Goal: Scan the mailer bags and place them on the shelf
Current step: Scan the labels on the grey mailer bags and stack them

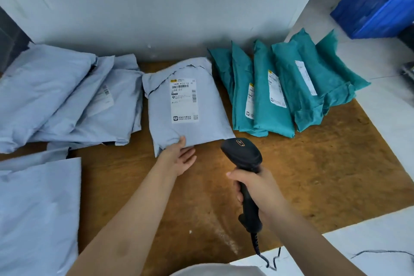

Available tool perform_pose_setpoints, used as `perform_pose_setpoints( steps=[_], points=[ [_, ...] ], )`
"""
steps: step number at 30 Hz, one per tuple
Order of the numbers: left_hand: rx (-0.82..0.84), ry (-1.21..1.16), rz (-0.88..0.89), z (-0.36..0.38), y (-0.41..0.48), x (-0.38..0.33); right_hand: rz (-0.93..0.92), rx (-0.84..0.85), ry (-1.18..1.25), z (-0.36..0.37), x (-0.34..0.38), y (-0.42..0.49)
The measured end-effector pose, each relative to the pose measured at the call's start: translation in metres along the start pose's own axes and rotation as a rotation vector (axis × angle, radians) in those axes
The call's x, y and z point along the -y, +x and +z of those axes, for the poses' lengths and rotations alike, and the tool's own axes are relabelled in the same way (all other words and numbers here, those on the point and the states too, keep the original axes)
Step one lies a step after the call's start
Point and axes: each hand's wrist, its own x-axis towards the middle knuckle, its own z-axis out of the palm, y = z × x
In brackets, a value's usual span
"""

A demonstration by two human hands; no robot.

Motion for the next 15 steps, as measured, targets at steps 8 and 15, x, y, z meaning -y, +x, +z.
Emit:
perform_pose_setpoints(
  steps=[8,15],
  points=[
    [-0.030,0.594,-0.188,-0.084,-0.098,0.085,0.049,0.163,-0.050,0.028,-0.009,-0.006],
    [-0.313,0.527,0.315,-0.107,-0.089,0.050,0.081,0.207,-0.089,0.043,-0.022,-0.016]
  ],
)
